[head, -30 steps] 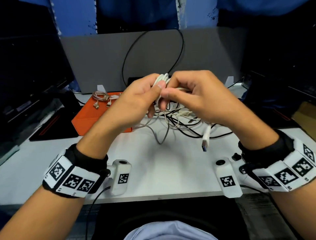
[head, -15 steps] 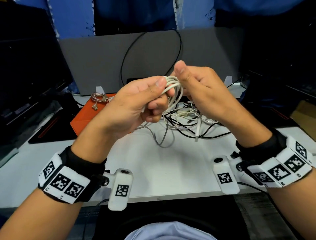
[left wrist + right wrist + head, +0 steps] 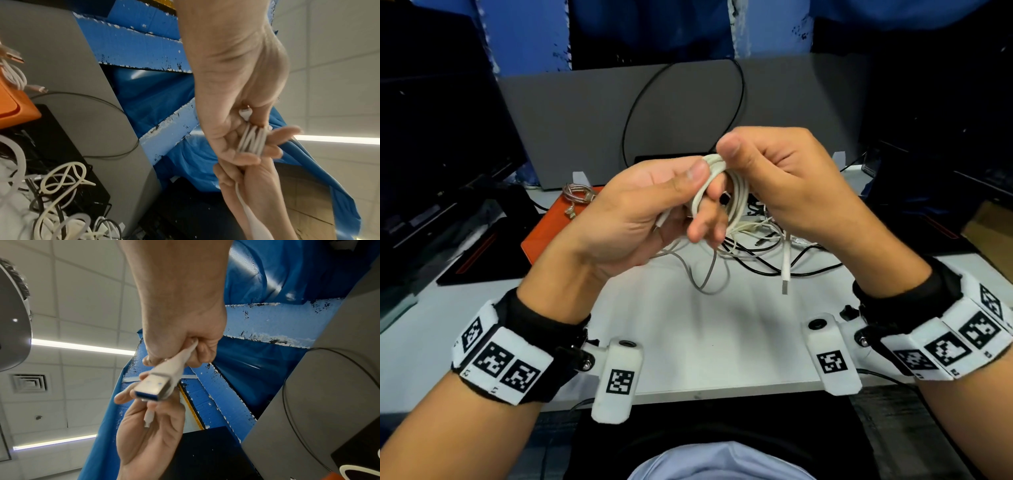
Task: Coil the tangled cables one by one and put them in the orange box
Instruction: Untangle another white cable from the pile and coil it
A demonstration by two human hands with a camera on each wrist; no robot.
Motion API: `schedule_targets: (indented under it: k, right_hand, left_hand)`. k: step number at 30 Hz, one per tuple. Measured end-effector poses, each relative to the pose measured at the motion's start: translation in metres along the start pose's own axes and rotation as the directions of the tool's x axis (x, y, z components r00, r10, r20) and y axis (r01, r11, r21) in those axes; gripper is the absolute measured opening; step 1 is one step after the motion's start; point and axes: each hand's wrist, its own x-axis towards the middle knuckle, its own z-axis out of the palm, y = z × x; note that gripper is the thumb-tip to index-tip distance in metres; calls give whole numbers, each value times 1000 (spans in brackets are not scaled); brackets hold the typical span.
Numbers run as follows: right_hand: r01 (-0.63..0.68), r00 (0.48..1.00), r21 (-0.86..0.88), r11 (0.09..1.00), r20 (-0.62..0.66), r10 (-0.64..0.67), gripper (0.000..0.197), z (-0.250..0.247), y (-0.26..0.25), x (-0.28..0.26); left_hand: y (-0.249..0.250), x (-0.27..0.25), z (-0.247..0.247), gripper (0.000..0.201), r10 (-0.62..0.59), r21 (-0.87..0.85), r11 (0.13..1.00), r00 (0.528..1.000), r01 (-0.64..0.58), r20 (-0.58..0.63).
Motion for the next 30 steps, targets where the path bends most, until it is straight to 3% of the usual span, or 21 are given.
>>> schedule_targets:
  k: [3, 5, 7, 11, 14, 18, 21, 25, 27, 30]
  right_hand:
    - [-48, 993, 28, 998, -104, 51, 49, -1, 10, 3]
    - [-108, 987, 28, 994, -113, 111, 37, -1, 16, 4]
    - [-191, 981, 5, 982, -45, 191, 22, 0, 20, 4]
    - [-335, 917, -123, 934, 187, 354, 23, 10, 19, -1]
    - [-349, 873, -154, 924, 306, 380, 28, 16, 12, -5]
    - [-404, 871, 53, 913, 328, 366, 36, 14, 7, -4]
    - [-441, 858, 177, 880, 371, 355, 37, 11, 6, -5]
    - [-406, 836, 211, 889, 479, 268, 41, 5, 5, -6]
    - [-386, 868, 173, 906, 402, 293, 41, 2, 6, -3]
    - [-295, 949, 38, 955, 128, 288, 45, -1, 13, 2]
  left_hand:
    - [-3, 6, 6, 30, 35, -129, 991, 995, -47, -93]
    - [-3, 10, 4, 31, 47, -206, 975, 984, -82, -171]
    - [-3, 12, 0, 32, 91, -215, 965, 959, -151, -267]
    - [-11, 17, -2, 30, 246, 84, 969, 870, -233, -428]
    - [-15, 16, 0, 28, 312, 282, 937, 861, -208, -402]
    - [-13, 12, 5, 24, 375, 440, 875, 860, -203, -347]
    - [-15, 11, 7, 23, 440, 591, 781, 848, -201, -294]
    - [-14, 10, 6, 20, 469, 644, 740, 836, -195, -285]
    - [-13, 10, 5, 22, 458, 602, 771, 838, -209, -296]
    - [-14, 12, 4, 25, 405, 470, 849, 868, -241, -286]
